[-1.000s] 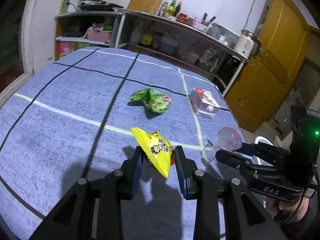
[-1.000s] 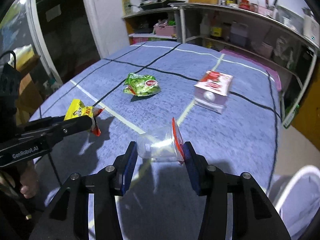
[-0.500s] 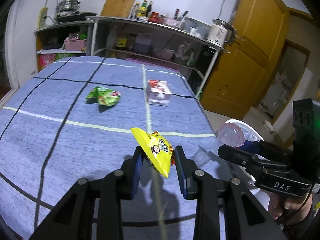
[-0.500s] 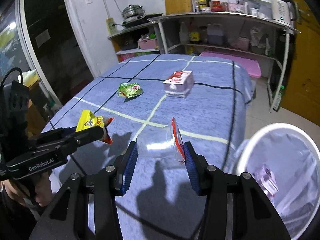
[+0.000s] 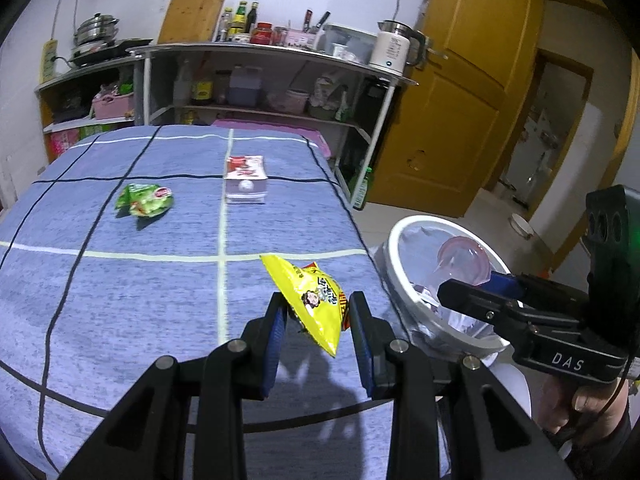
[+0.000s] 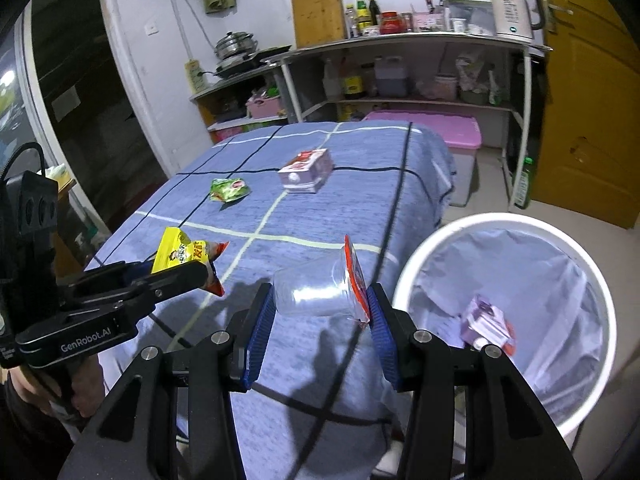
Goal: Collect trash
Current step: 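Carry the chip bag and plastic cup over the bin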
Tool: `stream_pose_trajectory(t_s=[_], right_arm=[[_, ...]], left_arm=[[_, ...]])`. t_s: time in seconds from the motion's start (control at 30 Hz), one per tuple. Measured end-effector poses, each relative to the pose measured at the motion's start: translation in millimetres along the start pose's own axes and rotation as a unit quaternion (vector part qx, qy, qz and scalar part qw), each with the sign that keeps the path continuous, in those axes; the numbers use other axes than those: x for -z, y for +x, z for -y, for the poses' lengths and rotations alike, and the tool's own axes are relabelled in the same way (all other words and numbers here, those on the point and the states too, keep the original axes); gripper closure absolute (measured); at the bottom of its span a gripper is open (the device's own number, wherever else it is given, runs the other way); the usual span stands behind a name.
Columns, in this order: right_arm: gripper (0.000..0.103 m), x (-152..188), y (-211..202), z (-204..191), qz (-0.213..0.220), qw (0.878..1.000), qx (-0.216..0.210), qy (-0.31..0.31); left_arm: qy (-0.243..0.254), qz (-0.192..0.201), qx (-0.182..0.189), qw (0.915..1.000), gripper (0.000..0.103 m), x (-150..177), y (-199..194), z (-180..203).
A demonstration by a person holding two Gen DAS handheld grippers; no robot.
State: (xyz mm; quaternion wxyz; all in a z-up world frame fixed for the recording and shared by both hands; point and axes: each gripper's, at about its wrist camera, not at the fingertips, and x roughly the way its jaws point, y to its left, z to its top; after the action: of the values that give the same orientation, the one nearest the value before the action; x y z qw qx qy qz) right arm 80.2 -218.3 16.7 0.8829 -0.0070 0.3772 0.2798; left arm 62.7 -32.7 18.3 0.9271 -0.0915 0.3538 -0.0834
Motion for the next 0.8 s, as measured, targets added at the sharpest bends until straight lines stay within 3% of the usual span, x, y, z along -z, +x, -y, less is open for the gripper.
stream_pose_trajectory(t_s=[0.8], right_arm=[[0.055, 29, -35, 80, 0.008, 0.995, 0.067, 0.076]], left_arm=[[0.066, -0.036, 0.065, 0.9951, 0.070, -13, 50, 81]])
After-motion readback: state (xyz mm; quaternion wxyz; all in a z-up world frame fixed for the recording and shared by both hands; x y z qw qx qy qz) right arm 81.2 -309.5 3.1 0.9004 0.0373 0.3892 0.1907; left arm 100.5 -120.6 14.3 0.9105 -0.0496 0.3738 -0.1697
